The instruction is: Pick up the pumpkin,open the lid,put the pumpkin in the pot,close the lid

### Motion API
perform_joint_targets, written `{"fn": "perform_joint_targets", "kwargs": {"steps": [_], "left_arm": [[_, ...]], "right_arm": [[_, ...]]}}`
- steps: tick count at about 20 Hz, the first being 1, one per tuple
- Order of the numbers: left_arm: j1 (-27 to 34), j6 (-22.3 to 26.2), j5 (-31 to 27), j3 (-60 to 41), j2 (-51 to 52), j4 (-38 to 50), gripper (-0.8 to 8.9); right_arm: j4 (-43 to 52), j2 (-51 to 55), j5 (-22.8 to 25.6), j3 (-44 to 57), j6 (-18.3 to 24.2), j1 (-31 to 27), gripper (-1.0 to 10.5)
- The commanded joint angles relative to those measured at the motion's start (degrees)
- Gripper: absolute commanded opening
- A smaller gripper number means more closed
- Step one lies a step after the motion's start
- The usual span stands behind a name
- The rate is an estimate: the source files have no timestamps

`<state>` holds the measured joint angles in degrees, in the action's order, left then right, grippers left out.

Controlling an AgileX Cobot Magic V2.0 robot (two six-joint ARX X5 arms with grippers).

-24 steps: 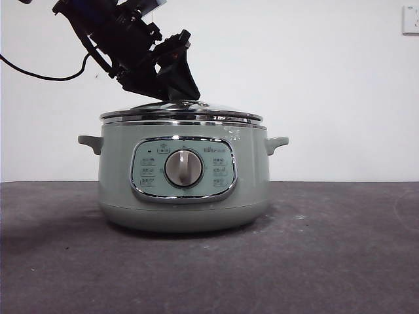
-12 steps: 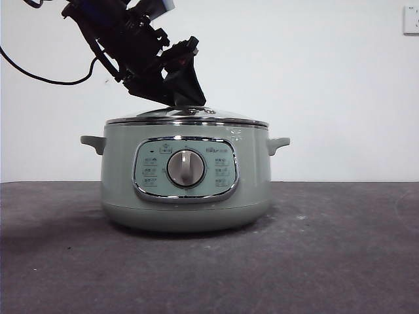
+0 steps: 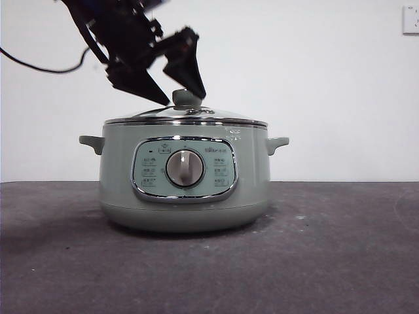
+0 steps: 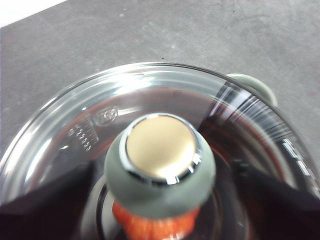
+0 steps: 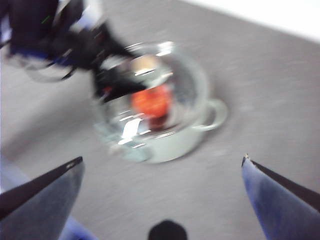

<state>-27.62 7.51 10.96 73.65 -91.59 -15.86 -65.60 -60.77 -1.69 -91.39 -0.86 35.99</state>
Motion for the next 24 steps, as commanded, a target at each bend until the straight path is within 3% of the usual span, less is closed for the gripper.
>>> {"fn": "perform_joint_targets", "kwargs": {"steps": [1,4,6,9,11,13,15,24], "left_arm": [[-0.17,0.2,-0.15,-0.42,4.44,-2.93,5.43],[-0.17,0.2,0.94,-0.42,11.72,-12.46,5.39],[-0.17,-0.04,4.85,-0.42,16.76,-19.54,5.33],[-0.17,-1.16,9.18,-0.42,23.54,-27.82,5.26],[-0.17,-1.31,10.38,-0.42,27.17,-32.33,3.24],[-0.17,-1.49,10.67,-0.42,29.88,-35.87,0.07],[-0.17,-1.49,10.69,-0.42,31.71,-38.25,-0.06],[-0.17,-1.46,10.1,-0.42,32.55,-39.89,-0.04]], "right_arm": [[-0.79,-0.04,-4.35,-0.07,-0.13,0.07,6.6],[-2.51,-0.11,-9.38,-0.07,-0.15,0.07,6.6],[-4.33,-0.31,-12.28,-0.07,-0.15,0.07,6.5],[-6.54,-0.46,-13.38,-0.07,-0.13,0.07,5.2],[-7.85,-0.46,-13.4,-0.07,-0.15,0.07,4.2],[-9.42,-0.46,-13.4,-0.07,-0.15,0.07,2.1],[-10.54,-0.46,-13.38,-0.07,-0.07,0.07,-0.3],[-9.77,0.04,-12.96,-0.07,-0.76,0.07,0.0]]}}
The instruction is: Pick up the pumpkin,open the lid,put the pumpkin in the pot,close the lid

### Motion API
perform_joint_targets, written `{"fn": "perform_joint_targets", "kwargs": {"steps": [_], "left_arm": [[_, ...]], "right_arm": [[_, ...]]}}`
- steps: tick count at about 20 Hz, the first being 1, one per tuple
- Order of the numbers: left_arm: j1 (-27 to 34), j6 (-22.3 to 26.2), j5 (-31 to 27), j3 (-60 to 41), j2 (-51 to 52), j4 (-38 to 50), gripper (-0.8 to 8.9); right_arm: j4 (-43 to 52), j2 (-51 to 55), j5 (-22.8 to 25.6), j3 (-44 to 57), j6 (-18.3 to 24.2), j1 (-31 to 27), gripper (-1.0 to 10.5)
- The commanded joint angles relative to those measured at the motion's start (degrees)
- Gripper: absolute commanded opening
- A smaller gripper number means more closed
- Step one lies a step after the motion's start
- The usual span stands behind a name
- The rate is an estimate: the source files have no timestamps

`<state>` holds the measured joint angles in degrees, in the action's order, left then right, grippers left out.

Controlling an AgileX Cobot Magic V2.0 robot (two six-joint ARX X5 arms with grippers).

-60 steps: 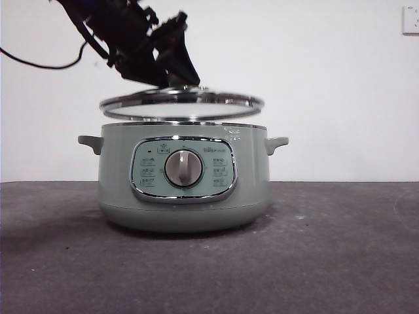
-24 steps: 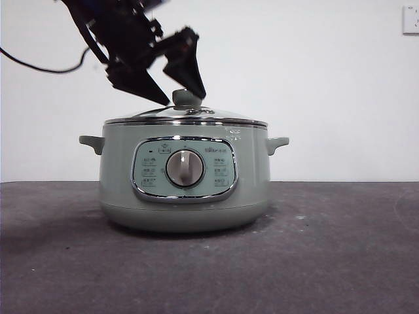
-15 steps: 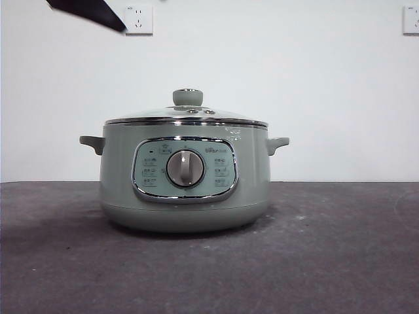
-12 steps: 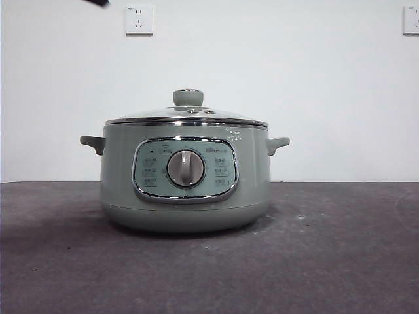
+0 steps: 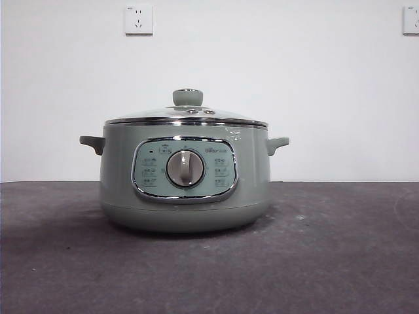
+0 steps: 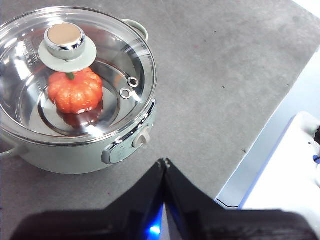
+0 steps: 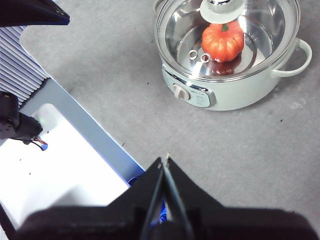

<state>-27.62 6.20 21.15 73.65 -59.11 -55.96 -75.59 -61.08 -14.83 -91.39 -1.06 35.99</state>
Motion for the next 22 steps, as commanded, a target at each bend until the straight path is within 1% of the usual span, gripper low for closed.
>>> {"fn": "perform_joint_targets", "kwargs": {"steps": [1,8,10,11,12,13,15,17,19,20,22], "left_arm": [[-0.17,-0.15,-0.09,-0.42,0.07,0.22,-0.04],[-0.17,-0.11,-0.2,-0.42,0.07,0.33,-0.05],[0.2,0.9,-3.26,-0.42,0.17,1.62,-0.04],[1.57,1.79,-6.14,-0.42,0.85,3.32,-0.04],[3.67,3.17,-7.61,-0.44,1.66,6.05,-0.04],[6.45,4.48,-7.32,-0.7,3.02,9.27,-0.04],[12.61,4.57,-5.66,-3.58,7.45,17.75,-0.04],[18.49,4.61,-4.61,-11.1,14.08,29.0,-0.04],[23.54,4.63,-5.11,-21.49,21.79,40.72,-0.04],[25.59,4.61,-6.8,-27.28,26.1,45.59,-0.04],[28.02,4.59,-10.73,-36.39,33.18,50.16,-0.04]], "right_arm": [[0.22,0.39,0.15,-0.07,-0.57,0.07,0.0],[0.2,0.46,0.15,-0.07,-0.57,0.07,0.0],[0.2,0.46,0.15,-0.07,-0.57,0.07,0.0],[0.2,0.46,0.15,-0.07,-0.57,0.07,0.0],[0.2,0.46,0.15,-0.07,-0.57,0.07,0.0],[0.15,0.46,0.15,-0.07,-0.57,0.07,0.0],[0.13,0.46,0.15,-0.07,-0.57,0.07,0.0],[0.13,0.46,0.17,-0.07,-0.57,0.07,0.0],[0.13,0.46,0.15,-0.07,-0.57,0.07,0.0],[0.11,0.46,0.15,-0.07,-0.57,0.07,0.0],[0.11,0.61,0.15,-0.07,-0.57,0.07,0.0]]}}
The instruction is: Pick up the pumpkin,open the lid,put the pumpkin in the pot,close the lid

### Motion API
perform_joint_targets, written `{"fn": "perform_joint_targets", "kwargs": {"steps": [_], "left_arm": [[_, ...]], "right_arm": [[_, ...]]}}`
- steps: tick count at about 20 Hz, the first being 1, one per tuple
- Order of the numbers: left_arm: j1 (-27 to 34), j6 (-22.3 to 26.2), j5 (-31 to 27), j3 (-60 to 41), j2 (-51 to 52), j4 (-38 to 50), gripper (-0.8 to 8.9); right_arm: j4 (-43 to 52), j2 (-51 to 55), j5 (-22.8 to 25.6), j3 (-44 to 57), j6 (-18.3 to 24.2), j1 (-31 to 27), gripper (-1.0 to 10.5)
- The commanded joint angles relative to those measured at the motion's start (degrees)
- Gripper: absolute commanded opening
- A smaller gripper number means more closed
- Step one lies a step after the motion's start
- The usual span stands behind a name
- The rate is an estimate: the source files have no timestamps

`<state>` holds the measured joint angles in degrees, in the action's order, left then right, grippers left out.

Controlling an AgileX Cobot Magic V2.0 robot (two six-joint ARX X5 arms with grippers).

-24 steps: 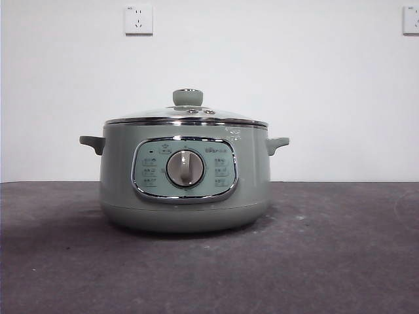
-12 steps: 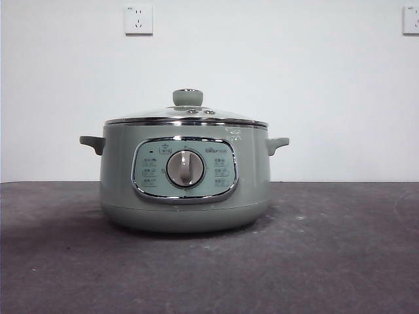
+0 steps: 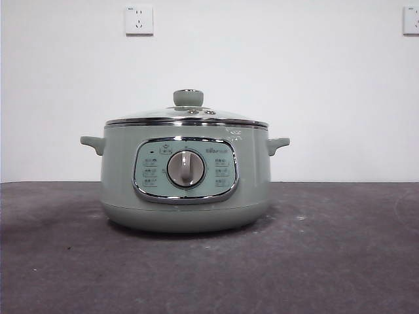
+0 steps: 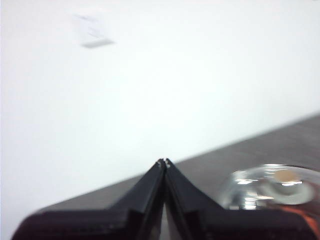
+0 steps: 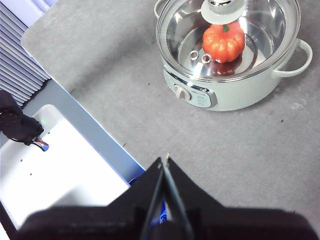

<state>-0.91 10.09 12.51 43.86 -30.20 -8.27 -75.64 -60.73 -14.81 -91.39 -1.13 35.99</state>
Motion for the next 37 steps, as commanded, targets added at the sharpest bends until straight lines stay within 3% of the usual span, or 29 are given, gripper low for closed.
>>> {"fn": "perform_joint_targets", "kwargs": {"steps": [1,6,13,23,37], "left_arm": [[2.19,0.68,-3.41,-10.93,7.65,3.69,-0.04],[3.67,0.11,-6.51,-28.44,21.2,4.81,-0.04],[3.67,-2.36,-6.54,-40.24,29.29,4.13,-0.04],[3.65,-2.47,-6.4,-43.74,30.12,-1.92,-0.04],[3.61,-2.95,-6.36,-43.71,30.03,-1.68,-0.04]], "right_arm": [[0.15,0.26,0.15,-0.07,-0.5,0.07,0.0],[0.15,0.55,0.13,-0.07,-0.5,0.07,0.0],[0.15,0.55,0.15,-0.07,-0.5,0.07,0.0],[0.13,0.55,0.13,-0.07,-0.5,0.07,0.0],[0.13,0.66,0.13,-0.07,-0.5,0.07,0.0]]}}
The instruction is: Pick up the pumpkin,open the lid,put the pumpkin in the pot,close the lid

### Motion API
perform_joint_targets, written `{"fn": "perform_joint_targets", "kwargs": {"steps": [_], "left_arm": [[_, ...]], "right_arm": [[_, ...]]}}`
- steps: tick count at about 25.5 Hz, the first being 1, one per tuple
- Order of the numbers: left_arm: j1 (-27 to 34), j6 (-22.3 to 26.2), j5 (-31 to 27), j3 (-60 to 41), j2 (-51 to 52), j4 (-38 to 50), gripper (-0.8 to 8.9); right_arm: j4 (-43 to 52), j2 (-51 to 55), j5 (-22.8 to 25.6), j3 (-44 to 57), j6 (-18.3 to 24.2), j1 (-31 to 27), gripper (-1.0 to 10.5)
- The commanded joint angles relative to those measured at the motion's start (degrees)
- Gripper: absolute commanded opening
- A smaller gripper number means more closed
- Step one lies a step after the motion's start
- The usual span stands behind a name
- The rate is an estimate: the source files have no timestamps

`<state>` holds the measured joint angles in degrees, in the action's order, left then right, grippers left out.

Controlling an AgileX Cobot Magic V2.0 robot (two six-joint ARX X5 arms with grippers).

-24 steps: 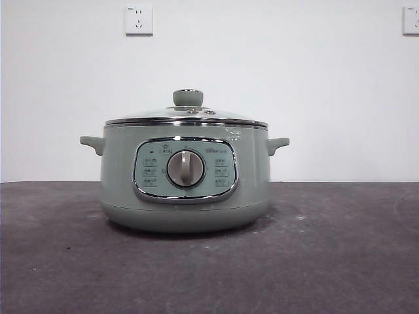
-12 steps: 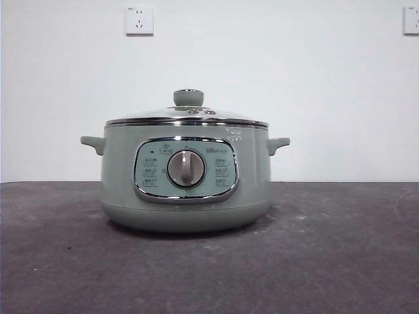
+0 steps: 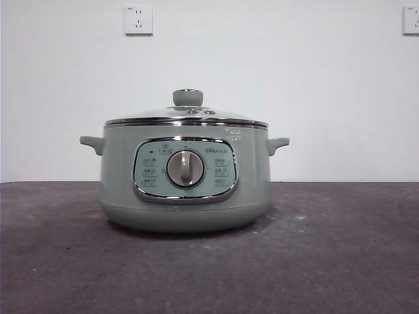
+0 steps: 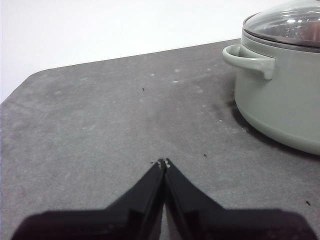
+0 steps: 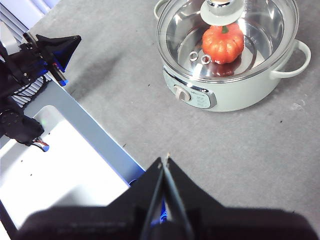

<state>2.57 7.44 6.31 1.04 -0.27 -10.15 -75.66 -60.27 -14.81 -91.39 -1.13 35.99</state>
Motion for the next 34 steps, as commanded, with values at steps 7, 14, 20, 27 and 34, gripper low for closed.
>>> {"fn": "perform_joint_targets", "kwargs": {"steps": [7,14,20,27,34], "left_arm": [[0.13,-0.31,-0.15,-0.9,0.11,0.2,-0.04],[0.13,-0.33,-0.15,-0.9,0.11,0.2,-0.04],[0.13,-0.33,-0.15,-0.9,0.11,0.2,-0.04],[0.13,-0.33,-0.15,-0.9,0.11,0.2,-0.04],[0.13,-0.31,-0.15,-0.9,0.11,0.2,-0.04]], "right_arm": [[7.65,8.59,3.8,1.38,5.55,-8.9,0.0],[33.16,28.72,0.13,22.67,10.12,-29.16,0.0],[52.76,39.82,-0.24,46.38,8.48,-33.07,0.0],[67.47,50.56,0.15,69.0,5.35,-34.56,0.0],[72.74,57.22,2.38,83.17,3.61,-34.56,0.0]]}}
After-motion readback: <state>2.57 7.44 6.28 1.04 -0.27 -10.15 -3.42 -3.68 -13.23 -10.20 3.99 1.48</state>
